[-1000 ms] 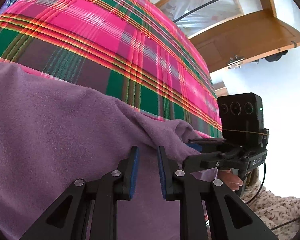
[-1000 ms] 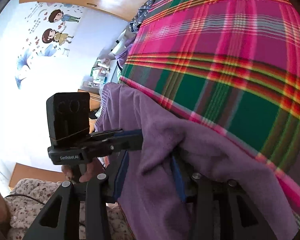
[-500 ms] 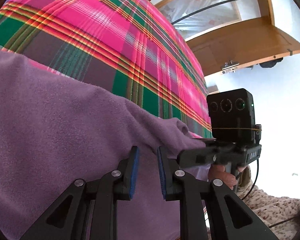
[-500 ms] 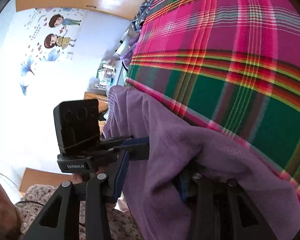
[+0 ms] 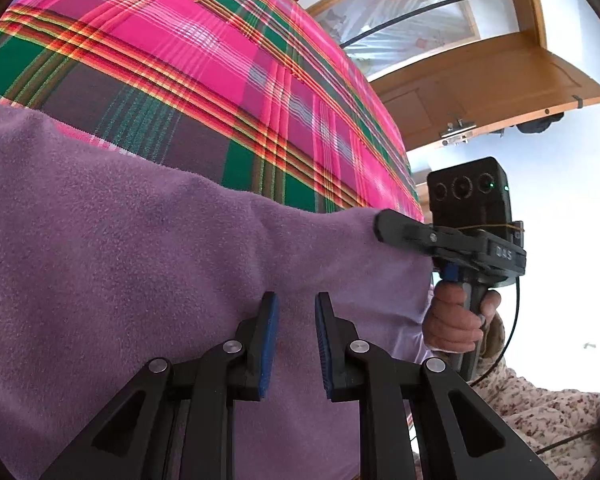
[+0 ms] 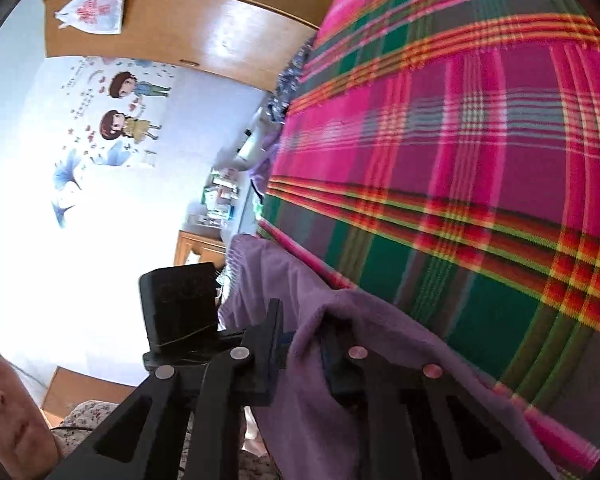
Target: Fold clothes
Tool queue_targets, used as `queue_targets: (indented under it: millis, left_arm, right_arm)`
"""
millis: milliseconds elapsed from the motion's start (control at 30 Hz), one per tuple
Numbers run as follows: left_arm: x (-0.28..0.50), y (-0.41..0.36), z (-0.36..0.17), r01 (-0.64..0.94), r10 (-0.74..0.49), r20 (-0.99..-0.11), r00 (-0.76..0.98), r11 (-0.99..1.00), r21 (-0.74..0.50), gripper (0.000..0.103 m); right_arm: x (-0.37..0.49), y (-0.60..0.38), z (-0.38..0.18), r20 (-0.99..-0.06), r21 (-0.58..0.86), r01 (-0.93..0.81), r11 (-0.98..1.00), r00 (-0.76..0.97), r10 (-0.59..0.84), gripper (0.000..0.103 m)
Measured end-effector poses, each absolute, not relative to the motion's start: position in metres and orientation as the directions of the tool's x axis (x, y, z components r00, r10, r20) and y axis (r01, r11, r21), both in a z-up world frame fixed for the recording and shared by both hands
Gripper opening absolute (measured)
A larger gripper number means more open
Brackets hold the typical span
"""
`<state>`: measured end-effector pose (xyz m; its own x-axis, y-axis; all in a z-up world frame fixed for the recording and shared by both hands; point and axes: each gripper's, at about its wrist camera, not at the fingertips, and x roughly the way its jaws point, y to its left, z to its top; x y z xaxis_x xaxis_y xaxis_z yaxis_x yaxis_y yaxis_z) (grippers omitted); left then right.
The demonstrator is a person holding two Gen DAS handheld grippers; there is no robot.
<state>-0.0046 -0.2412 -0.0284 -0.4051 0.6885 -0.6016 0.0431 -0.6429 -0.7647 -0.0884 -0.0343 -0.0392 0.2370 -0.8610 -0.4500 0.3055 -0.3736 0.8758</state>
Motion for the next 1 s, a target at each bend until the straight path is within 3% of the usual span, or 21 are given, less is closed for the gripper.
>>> queue_targets:
  millis: [133, 867, 1000]
  left_arm:
    - [-0.006, -0.24, -0.03, 0.042, 0.689, -0.6, -0.406, -0.642, -0.766, 0.019]
    - [0.003, -0.247, -0.033, 0.052, 0.675, -0.616, -0.406, -0.656, -0.753, 0.019]
    - [0.004, -0.245, -0.032, 0.054, 0.663, -0.627, -0.409, -0.668, -0.742, 0.019]
  right_arm:
    - [-0.102, -0.031, -0.038, -0.459, 0.867, 0.315, -0.386, 0.208, -0.863, 0.005]
    - [-0.116, -0.041, -0.046, -0.657, 0.735, 0.428, -0.526, 0.257, -0.709, 0.006]
    - [-0.115, -0.025, -0.035, -0.723, 0.662, 0.468, -0.585, 0.192, -0.664, 0.023]
